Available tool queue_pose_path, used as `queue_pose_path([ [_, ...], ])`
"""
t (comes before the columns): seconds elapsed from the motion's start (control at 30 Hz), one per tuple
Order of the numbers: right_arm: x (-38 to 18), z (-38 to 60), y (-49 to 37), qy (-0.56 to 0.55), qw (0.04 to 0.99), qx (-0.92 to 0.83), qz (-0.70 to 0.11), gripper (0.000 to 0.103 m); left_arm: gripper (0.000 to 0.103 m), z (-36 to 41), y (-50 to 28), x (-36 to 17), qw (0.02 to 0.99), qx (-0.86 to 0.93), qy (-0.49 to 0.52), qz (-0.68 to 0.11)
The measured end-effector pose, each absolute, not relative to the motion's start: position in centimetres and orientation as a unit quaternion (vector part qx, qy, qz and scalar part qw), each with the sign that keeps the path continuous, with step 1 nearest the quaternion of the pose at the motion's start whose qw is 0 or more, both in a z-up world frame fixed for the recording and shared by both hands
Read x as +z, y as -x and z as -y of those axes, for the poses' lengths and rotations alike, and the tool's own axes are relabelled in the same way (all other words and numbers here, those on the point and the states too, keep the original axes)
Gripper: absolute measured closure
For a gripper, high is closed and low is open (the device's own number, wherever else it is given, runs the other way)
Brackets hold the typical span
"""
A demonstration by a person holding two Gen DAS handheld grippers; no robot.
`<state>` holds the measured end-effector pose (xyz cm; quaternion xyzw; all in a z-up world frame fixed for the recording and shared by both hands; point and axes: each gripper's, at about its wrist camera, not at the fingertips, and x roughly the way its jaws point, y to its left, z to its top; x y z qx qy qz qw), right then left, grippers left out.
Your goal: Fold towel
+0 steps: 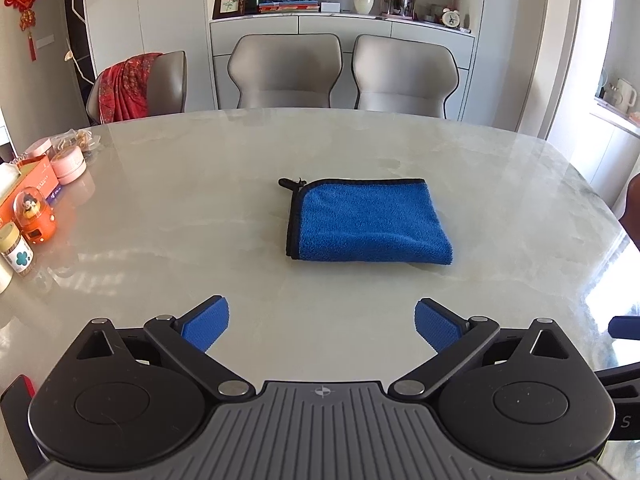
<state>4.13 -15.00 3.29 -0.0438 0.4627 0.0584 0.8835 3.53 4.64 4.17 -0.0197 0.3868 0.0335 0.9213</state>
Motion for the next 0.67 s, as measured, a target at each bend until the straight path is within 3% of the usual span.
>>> queue_pose_path([
  [0.67,2.73,15.11,-4.07,0.043,0.88,0.057,-0.469,0.001,0.001,-3.84,-2.97,4.47,0.932,0.023,-0.01,-0.362],
])
